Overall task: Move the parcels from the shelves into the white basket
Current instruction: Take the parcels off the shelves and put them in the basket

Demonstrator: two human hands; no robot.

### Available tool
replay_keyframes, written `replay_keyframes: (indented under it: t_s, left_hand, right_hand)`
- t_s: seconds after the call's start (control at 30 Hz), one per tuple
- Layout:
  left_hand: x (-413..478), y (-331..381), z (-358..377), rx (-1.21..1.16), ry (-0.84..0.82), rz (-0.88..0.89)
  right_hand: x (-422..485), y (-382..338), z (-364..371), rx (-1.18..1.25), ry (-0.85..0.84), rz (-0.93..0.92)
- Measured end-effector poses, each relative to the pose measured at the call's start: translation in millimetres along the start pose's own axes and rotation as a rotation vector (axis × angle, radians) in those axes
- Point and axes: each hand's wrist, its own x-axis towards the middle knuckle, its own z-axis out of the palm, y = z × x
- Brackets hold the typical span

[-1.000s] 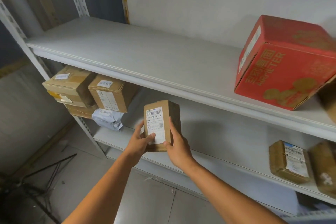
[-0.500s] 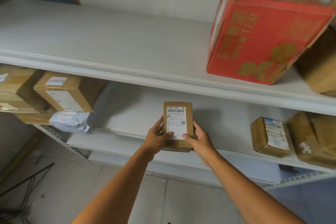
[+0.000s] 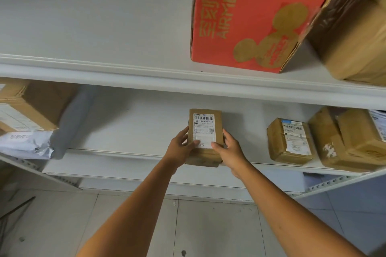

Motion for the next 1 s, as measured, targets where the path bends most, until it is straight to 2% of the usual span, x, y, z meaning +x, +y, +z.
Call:
replay_keyframes:
  t_s: [0.1,0.2,0.27,0.33,0.6,0.83,1.0]
  left_hand:
    - [-7,8,-4,0.179,-0.003,-0.030]
    - [-27,20,-17,0.389,0.004,-0.078]
    - [-46,27,-34,0.497,0.049,-0.095]
    - [-69,36,-57,0.570,0.127,-0.086]
    - [-170,60,-179,0.747,0.456,-0.133]
    - [-210,61,-302,0.746,0.616,-0.182]
    - [-194,58,-375,0.693,0.680,-0.146]
  right_hand:
    - [-3,-10,-5,-0.182,-0.013,-0.013]
    - [-13,-29,-9,-0.494,-0.003,-0.080]
    - [-23,-45,-7,-0.715,0.013,-0.166]
    - [-33,-65,1,-0.815,-0.004,-0.258]
    - [-72,-150,105,-0.865,-0.308,-0.464]
    - [-81,-197,217,-0.866,-0.381,-0.549]
    - [-62,-216,293,-0.725,-0.403,-0.531]
